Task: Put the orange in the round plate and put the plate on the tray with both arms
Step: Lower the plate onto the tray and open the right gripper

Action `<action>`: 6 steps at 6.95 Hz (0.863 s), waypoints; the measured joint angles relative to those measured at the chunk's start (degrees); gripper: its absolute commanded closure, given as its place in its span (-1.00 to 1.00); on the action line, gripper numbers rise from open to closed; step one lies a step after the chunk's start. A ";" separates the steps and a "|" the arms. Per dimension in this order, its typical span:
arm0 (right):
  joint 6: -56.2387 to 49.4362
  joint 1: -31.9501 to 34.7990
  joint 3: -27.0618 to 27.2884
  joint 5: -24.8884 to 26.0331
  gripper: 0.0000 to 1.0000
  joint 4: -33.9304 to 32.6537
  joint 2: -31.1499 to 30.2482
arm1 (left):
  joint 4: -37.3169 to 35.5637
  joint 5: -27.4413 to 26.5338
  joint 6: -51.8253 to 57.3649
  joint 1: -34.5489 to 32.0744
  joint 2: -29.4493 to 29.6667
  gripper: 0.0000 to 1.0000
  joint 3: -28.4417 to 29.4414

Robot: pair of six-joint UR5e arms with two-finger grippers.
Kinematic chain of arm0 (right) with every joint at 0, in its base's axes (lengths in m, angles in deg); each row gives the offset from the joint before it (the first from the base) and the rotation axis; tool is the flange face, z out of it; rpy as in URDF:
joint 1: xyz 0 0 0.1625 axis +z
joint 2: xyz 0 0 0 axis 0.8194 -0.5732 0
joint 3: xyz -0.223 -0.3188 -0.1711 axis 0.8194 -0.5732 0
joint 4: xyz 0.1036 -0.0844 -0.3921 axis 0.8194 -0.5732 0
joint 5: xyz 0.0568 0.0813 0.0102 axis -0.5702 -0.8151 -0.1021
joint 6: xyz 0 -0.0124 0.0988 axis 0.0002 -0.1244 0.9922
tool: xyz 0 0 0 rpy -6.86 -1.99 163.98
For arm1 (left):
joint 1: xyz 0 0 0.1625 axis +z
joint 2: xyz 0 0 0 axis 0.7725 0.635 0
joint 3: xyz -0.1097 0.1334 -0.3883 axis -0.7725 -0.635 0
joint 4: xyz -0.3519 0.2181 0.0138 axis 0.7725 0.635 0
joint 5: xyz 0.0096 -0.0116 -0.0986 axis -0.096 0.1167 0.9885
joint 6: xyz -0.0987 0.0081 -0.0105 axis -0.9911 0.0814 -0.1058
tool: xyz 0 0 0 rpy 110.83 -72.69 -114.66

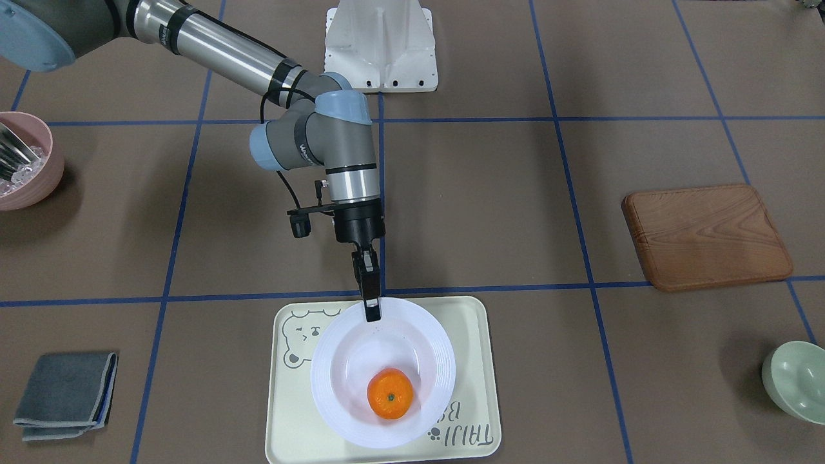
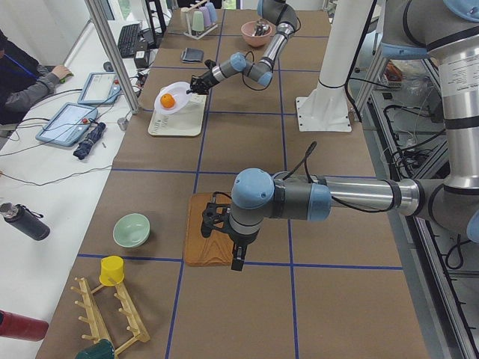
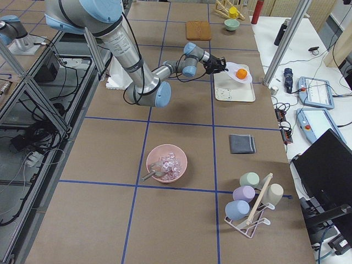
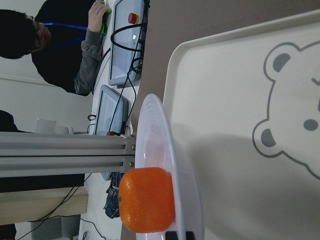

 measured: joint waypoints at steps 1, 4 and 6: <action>0.95 -0.02 -1.74 0.25 0.34 -0.02 0.54 | 0.00 0.00 -0.01 0.00 0.14 -0.98 0.04; -2.44 -1.23 -2.41 -0.21 -1.00 -0.30 0.82 | 0.00 0.00 -0.02 0.06 0.22 -0.98 0.09; -18.22 -1.90 1.56 -4.60 -1.00 -0.67 -0.89 | 0.00 0.00 -0.02 0.04 0.28 -0.98 0.16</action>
